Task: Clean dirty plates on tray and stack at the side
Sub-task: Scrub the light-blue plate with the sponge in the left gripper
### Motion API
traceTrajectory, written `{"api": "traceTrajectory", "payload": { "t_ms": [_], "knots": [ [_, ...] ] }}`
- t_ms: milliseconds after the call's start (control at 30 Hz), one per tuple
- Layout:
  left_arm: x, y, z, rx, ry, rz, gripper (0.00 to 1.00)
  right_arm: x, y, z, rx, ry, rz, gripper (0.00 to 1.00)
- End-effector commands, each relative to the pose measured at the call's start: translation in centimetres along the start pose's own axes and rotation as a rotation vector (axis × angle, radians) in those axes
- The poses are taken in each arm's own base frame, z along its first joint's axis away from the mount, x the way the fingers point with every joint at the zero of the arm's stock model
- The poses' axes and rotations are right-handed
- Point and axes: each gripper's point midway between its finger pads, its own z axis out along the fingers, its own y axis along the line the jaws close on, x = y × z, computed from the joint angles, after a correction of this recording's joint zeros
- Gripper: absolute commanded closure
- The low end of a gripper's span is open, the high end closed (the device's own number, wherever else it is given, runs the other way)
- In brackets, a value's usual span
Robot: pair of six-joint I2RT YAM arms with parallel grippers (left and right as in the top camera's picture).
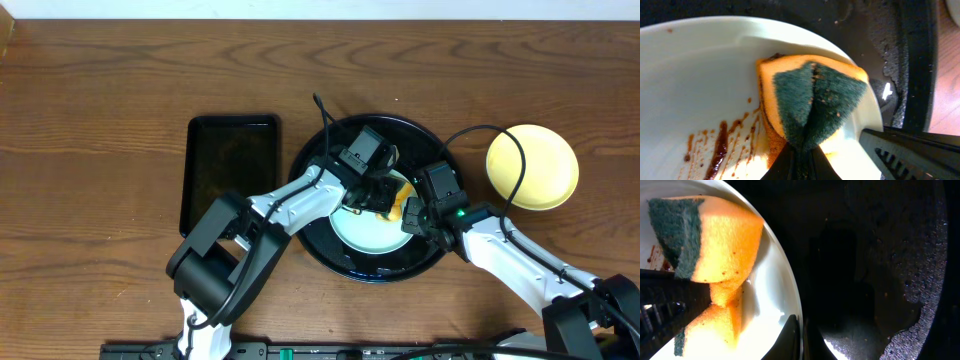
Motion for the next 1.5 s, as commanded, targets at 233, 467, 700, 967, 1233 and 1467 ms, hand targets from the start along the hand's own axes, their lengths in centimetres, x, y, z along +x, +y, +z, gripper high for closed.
{"api": "traceTrajectory", "payload": {
  "t_ms": [233,467,700,967,1233,1467],
  "knots": [
    [1.0,9.6,-1.3,-0.311,0.037,-0.151,0.92,0.3,-0.6,0.0,0.024,0.008,-0.017,0.99],
    [1.5,11.7,-3.4,-0.344,0.069,-0.202,0.93,0.7,-1.7,0.0,0.078,0.015,0.0,0.99],
    [0.4,8.7,-6.6,-0.269,0.03,-0.089,0.93,0.8,-2.0,0.0,0.091,0.017,0.003,0.99],
    [0.1,5.0,-8.7,-0.213,-0.019,-0.013,0.92,0.7,-2.0,0.0,0.091,0.017,0.003,0.99],
    [2.4,3.2,-5.8,-0.216,0.058,0.057,0.92,0.7,-2.0,0.0,0.091,0.017,0.008,0.99],
    [3.9,4.1,-3.0,-0.268,0.114,0.078,0.92,0.8,-2.0,0.0,0.092,0.019,0.007,0.99]
  ]
}}
